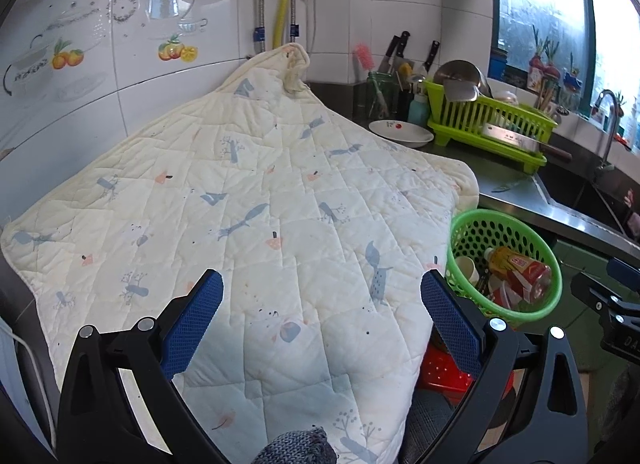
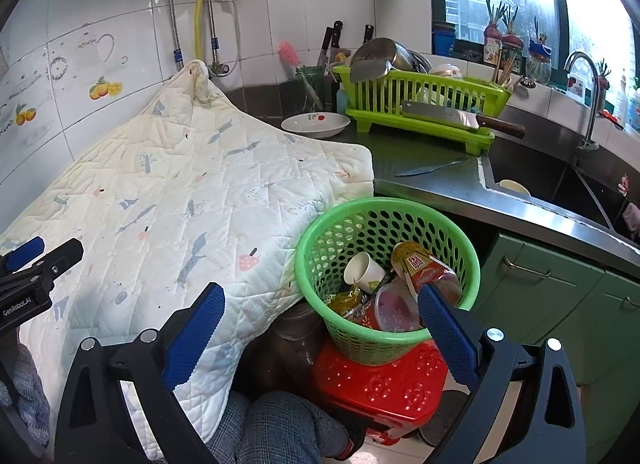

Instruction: Collect trash

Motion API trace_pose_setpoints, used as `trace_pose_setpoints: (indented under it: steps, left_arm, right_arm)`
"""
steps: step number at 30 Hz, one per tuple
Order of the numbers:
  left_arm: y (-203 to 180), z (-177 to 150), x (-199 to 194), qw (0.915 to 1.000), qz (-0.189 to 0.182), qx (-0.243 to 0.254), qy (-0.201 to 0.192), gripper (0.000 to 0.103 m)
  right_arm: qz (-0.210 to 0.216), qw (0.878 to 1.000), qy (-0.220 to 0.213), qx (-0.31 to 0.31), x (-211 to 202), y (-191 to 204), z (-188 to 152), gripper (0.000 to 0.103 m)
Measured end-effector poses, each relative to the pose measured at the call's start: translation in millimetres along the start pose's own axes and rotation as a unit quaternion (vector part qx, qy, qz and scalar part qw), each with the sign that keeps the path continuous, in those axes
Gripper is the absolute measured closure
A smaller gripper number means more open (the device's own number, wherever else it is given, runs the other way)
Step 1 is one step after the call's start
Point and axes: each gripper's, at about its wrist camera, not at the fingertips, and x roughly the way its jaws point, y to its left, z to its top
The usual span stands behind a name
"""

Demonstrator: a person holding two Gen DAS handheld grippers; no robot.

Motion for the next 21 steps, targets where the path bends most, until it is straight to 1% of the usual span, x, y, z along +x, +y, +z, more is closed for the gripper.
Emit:
trace_pose_setpoints:
  steps: [4,9,21]
  left_arm:
    - [4.7,0.0,-4.6,0.9999,-0.001,-0.012,-0.006,0.005]
    - [4.6,0.3,-10.4,0.9998,0.002,-0.013,-0.016,0.005]
    - [1.4,-1.6,-14.2,0.9998,0.003,-0.012,-0.019,0.005]
  right_arm:
    - [-0.002,1.0,-0.009,-0.006,-5.8,5.3,-0.7,0.009]
    - [-0.008,1.0,-0.024,-0.013,-11.3,8.9,0.1,0.009]
    - [-0.008,0.999,-0.031,-0.01,-16.6,7.5,0.1,0.008]
